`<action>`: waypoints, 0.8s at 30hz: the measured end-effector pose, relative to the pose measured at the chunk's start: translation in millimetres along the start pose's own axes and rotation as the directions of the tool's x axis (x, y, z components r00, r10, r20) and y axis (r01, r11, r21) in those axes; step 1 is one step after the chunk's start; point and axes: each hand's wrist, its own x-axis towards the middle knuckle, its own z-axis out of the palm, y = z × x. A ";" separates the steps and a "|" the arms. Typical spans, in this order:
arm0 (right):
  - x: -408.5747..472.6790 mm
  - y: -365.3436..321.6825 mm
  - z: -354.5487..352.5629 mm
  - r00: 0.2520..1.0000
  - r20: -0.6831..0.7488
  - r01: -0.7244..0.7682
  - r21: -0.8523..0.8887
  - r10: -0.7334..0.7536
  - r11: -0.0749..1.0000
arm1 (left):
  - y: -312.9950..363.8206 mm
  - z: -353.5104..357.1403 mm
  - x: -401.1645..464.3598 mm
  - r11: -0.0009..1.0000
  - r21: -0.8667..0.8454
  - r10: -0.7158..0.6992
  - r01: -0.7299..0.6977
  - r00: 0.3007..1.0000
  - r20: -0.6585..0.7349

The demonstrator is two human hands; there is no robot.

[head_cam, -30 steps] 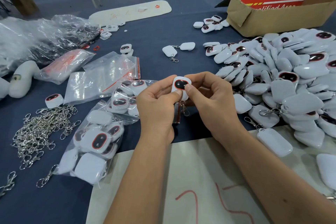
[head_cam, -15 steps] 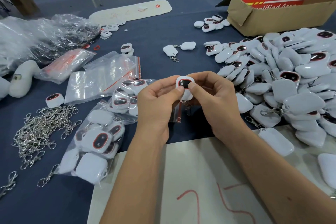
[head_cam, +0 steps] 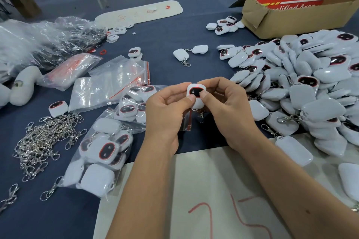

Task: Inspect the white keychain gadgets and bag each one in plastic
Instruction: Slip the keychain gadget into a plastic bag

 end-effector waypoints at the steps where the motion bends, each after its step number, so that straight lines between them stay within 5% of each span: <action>1: -0.2 0.3 0.3 1.000 0.001 0.000 0.003 0.000 1.000 | -0.1 0.0 0.2 1.000 -0.001 0.001 -0.001 1.000 -0.001; 13: 0.7 0.5 -0.3 0.999 -0.015 -0.040 0.033 0.040 0.999 | -2.4 1.8 1.9 1.000 -0.013 -0.011 0.010 0.999 -0.038; 24: 3.1 1.7 -0.8 0.983 -0.129 -0.118 0.076 0.127 0.990 | -9.8 9.9 -1.8 0.959 0.264 0.130 -0.106 0.989 -0.076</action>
